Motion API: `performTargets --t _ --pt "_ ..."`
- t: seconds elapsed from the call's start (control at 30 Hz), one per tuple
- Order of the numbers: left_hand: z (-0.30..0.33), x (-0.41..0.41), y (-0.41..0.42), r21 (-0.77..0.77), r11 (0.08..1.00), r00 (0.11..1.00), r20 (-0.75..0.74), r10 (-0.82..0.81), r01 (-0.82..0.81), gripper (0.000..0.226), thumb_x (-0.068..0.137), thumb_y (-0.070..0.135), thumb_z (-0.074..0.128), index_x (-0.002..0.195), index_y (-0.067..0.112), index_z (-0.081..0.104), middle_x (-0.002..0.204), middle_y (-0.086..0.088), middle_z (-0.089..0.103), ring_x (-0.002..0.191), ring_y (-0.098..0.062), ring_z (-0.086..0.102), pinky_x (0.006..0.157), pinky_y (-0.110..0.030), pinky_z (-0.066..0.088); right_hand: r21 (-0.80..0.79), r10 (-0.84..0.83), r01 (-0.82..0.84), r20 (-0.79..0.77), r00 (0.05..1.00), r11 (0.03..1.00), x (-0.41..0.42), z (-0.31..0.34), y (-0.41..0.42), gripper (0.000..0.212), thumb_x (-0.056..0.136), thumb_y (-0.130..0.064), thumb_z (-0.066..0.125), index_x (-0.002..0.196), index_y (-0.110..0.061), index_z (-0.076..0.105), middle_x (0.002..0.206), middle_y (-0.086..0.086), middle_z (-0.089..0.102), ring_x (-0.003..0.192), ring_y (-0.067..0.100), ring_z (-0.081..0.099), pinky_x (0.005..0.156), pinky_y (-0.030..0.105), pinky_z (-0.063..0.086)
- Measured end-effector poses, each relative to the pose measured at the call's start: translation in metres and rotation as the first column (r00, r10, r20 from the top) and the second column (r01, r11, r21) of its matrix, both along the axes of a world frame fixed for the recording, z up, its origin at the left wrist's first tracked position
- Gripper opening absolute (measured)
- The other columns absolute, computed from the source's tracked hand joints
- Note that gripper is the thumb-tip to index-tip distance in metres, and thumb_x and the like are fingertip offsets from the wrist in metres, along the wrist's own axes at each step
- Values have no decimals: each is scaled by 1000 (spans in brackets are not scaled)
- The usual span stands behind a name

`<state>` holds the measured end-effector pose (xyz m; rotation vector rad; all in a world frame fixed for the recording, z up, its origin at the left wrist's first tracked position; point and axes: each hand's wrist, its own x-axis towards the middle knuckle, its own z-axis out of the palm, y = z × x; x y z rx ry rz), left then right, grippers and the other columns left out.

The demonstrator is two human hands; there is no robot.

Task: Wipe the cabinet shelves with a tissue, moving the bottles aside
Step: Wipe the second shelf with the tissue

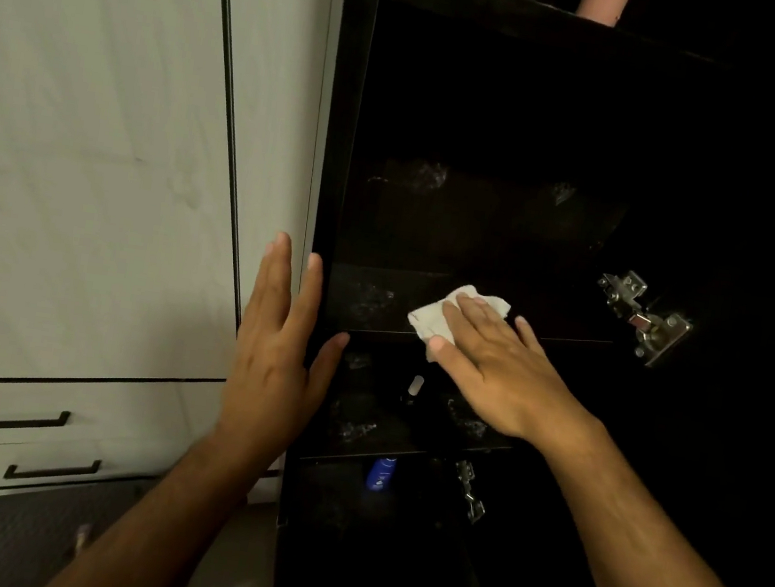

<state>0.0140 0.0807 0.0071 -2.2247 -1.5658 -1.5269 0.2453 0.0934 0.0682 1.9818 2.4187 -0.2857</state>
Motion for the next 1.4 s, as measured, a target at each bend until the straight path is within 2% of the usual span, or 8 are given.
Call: performTargets --t 0.13,0.23,0.4,0.57,0.67,0.93,1.23,1.4 --pt "-6 -1 3 -40 999 1000 10 28 -27 83 93 28 55 154 22 0 162 -8 -1 150 -26 3 118 -50 20 0 -117 117 26 993 993 -1 3 32 73 96 -66 7 157 -26 5 165 -3 -6 150 10 -11 122 43 -8" --pt "-8 0 4 -55 998 999 14 35 -34 83 92 26 57 154 20 1 162 -9 1 150 -25 4 118 -49 20 5 -92 92 30 995 996 -25 3 42 78 94 -68 8 157 -22 5 165 5 -5 151 15 -10 122 43 -6" --pt "-11 2 2 -65 997 999 35 33 -30 85 91 25 60 154 18 3 162 -9 3 150 -25 6 118 -49 22 9 44 -43 -47 998 999 -26 -1 13 70 96 -66 11 156 -31 8 164 -9 -5 148 4 -11 121 39 -11" --pt "-11 -4 -1 -93 995 999 30 29 -26 83 94 31 57 154 19 1 162 -1 -1 151 -18 2 119 -43 18 14 -170 171 -46 984 985 7 14 24 66 99 -60 12 154 -25 23 164 -5 10 150 12 4 121 45 -3" --pt "-11 -5 -4 -116 993 999 41 26 -21 79 97 39 52 154 21 1 162 3 -1 150 -15 2 118 -41 17 15 -218 218 -8 976 976 -9 9 40 80 95 -66 9 155 -14 23 164 6 13 151 19 6 122 46 3" --pt "-9 -9 -13 -117 993 999 53 2 5 74 95 44 42 154 25 2 163 3 1 150 -13 4 117 -36 18 62 -83 87 -57 995 994 -80 -4 38 82 96 -64 13 156 -8 10 164 12 3 151 22 -5 121 41 -4" --pt "-9 -8 -19 -116 993 998 55 -13 19 74 96 43 44 153 28 -1 162 6 2 149 -8 4 116 -26 13 54 264 -259 -127 956 964 -59 -2 18 56 104 -40 23 156 -26 13 164 -11 0 146 -3 -10 120 32 -15" --pt "-11 -10 -20 -133 991 998 59 -12 19 75 96 39 48 152 32 -1 161 11 0 149 -6 4 115 -29 15 46 108 -101 -171 979 994 -15 3 10 49 103 -42 27 148 -27 36 162 -9 16 147 -1 5 121 32 -7"
